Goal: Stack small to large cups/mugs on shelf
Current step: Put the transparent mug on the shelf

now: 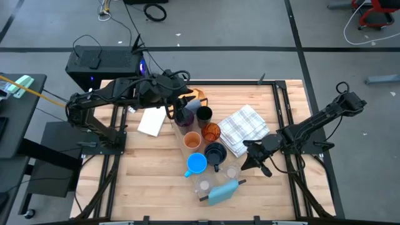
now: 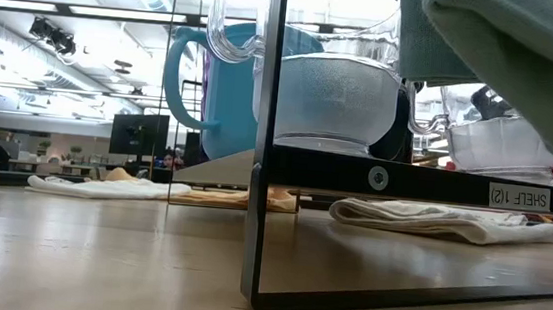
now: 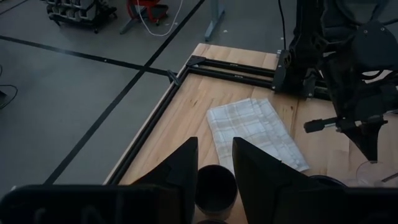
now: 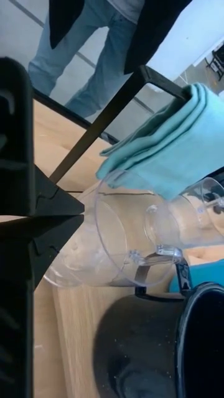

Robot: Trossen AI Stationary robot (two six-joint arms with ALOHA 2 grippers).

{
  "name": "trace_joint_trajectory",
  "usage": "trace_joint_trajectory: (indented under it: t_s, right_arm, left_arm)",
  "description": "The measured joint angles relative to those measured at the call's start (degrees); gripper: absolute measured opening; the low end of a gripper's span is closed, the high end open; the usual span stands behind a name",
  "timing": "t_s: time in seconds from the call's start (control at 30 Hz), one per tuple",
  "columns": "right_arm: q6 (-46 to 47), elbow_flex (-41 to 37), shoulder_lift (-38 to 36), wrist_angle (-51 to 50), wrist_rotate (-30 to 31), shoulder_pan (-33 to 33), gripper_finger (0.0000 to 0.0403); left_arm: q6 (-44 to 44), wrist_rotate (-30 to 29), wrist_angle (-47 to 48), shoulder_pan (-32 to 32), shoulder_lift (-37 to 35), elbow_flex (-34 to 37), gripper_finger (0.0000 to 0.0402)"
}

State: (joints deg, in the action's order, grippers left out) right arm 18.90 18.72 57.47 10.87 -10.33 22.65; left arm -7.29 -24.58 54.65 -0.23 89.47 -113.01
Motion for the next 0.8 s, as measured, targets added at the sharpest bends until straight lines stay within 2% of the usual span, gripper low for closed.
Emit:
trace_joint_trajectory:
  t_s: [0.27,0.53,0.8]
  right_arm:
    - [-0.05,0.0,1.48,0.18,-1.26,0.0,0.0]
    - [0.31,0.0,7.29,6.48,-3.51,0.04,0.0]
    - [-0.97,2.6,11.35,6.69,-6.15,0.13,0.0]
  left_arm:
    - [-0.02,0.0,-0.02,0.0,0.0,0.0,0.0107]
    - [-0.04,0.0,-0.02,0.0,0.0,0.0,0.0107]
    - [-0.07,-0.02,-0.02,0.02,-0.01,0.0,0.0107]
